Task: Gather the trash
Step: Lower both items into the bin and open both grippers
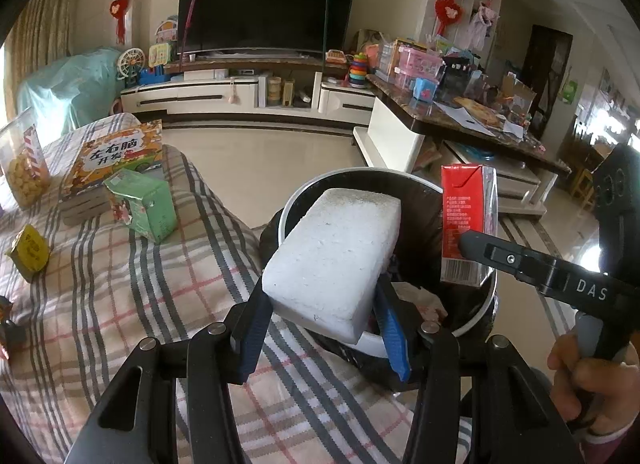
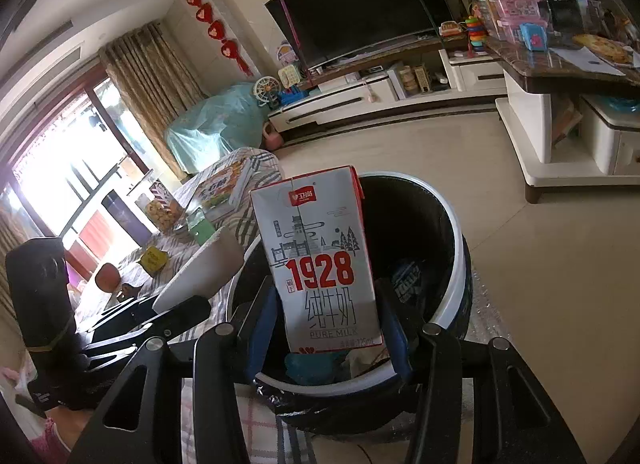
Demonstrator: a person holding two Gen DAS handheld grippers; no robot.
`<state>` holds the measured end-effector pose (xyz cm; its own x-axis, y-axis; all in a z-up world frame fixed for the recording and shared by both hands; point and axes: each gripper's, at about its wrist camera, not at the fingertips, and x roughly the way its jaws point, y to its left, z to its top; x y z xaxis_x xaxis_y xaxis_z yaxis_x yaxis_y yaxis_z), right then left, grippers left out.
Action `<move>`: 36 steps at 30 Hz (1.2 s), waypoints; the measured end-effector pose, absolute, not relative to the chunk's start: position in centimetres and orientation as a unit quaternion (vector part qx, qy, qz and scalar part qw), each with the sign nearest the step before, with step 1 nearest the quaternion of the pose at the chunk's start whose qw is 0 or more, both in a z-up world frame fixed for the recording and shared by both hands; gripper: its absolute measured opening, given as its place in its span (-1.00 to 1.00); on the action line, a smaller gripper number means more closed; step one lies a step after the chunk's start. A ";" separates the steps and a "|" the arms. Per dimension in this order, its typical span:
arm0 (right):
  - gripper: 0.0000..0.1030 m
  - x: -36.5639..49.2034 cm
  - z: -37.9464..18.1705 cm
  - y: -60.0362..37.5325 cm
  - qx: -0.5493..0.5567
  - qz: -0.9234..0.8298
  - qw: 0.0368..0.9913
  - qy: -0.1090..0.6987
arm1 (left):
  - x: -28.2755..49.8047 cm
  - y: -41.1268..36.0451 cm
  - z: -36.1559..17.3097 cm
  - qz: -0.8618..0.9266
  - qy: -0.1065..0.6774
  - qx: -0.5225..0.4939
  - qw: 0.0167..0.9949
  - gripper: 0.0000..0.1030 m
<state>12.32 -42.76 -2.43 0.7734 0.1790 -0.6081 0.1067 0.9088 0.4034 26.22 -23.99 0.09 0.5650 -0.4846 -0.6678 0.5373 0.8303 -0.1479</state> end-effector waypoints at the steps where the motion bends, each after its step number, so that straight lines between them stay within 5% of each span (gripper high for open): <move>1: -0.04 12.4 -2.4 -42.8 0.212 0.019 0.917 0.336 | 26.2 -24.1 0.1 -0.289 0.366 0.036 0.884 -0.05; 36: -0.10 13.5 -2.3 -43.5 0.196 0.009 0.920 0.340 | 27.3 -26.2 0.2 -0.292 0.362 0.049 0.884 -0.03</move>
<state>13.54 -43.48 -2.34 0.7680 0.1491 -0.6228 0.1177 0.9231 0.3662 27.27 -26.22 0.16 0.5673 -0.4805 -0.6688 0.5514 0.8248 -0.1248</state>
